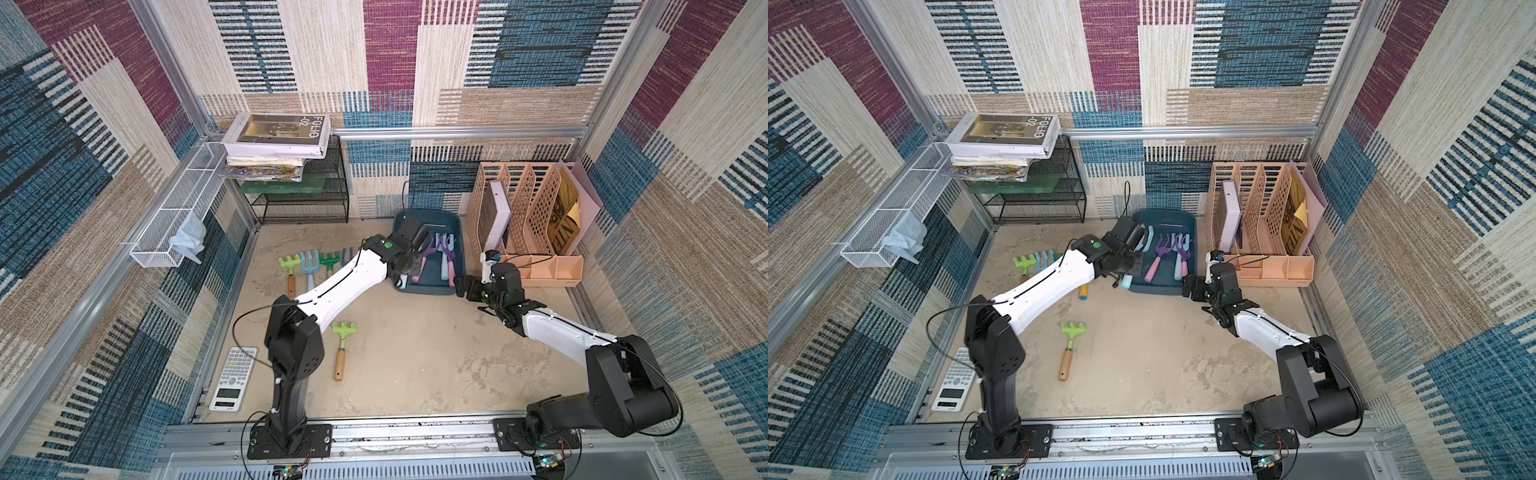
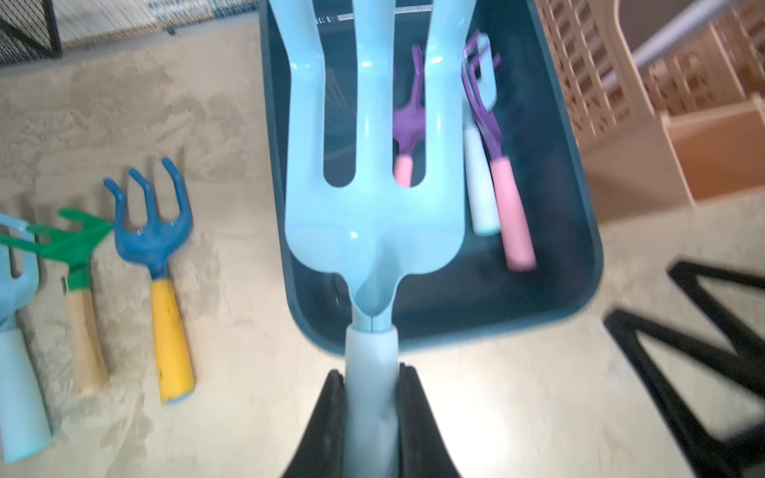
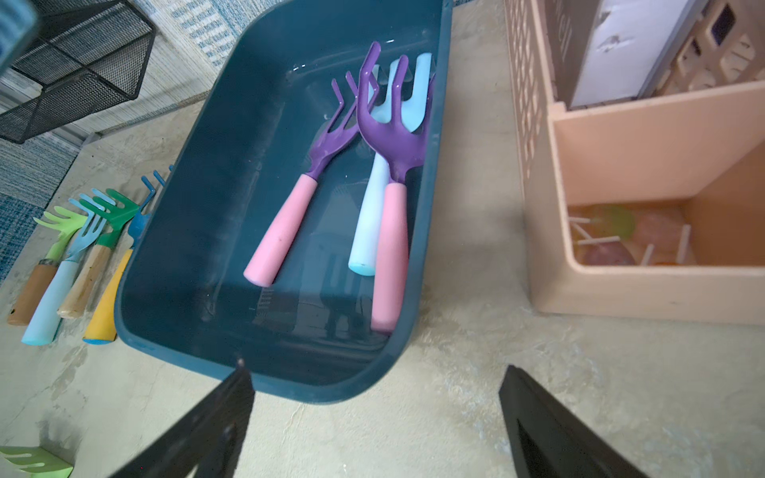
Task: Take the hand rake out of the storage box
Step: Pick up the rake from the storage box, then place the rake at the center of the board.
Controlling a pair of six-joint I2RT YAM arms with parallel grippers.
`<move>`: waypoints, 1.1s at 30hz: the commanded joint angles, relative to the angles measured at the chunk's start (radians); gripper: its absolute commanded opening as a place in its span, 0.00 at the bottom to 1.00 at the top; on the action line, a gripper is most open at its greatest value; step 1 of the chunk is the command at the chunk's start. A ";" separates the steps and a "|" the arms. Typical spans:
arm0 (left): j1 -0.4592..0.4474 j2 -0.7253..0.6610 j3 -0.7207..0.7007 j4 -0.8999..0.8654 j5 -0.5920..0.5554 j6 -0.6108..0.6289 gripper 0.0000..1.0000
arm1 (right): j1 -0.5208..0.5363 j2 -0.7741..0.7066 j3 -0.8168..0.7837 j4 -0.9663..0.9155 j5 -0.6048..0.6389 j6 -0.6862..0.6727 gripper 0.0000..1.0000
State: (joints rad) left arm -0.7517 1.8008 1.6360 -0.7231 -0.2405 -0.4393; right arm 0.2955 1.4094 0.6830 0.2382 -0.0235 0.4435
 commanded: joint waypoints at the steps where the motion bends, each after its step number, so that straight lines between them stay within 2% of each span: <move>1: -0.049 -0.217 -0.301 0.133 -0.062 -0.132 0.00 | 0.002 -0.006 -0.004 0.027 -0.012 0.007 0.96; 4: -0.122 -0.437 -0.551 0.147 -0.140 -0.218 0.00 | 0.008 -0.004 -0.011 0.044 -0.022 0.013 0.95; 6: -0.168 -0.549 -0.698 0.167 -0.134 -0.266 0.00 | 0.012 0.008 -0.008 0.047 -0.021 0.014 0.96; 9: -0.190 -0.619 -0.867 0.214 -0.101 -0.354 0.00 | 0.013 0.027 0.002 0.041 0.000 0.014 0.96; 13: -0.195 -0.631 -1.015 0.337 -0.049 -0.431 0.00 | 0.013 0.019 0.012 0.015 0.017 0.008 0.96; 18: -0.194 -0.545 -0.991 0.333 -0.038 -0.444 0.00 | 0.019 0.004 0.005 0.018 0.016 0.008 0.96; 21: -0.194 -0.532 -1.005 0.361 -0.021 -0.460 0.00 | 0.023 0.010 0.009 0.017 0.015 0.008 0.96; 27: -0.197 -0.514 -0.989 0.280 -0.049 -0.509 0.01 | 0.031 0.017 0.013 0.016 0.017 0.006 0.96; 33: -0.202 -0.457 -0.986 0.275 -0.046 -0.533 0.04 | 0.036 0.019 0.017 0.006 0.030 0.004 0.96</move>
State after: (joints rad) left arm -0.9524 1.3216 0.6415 -0.4259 -0.2733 -0.9466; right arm 0.3313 1.4273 0.6922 0.2478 -0.0074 0.4515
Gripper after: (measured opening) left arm 0.185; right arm 0.955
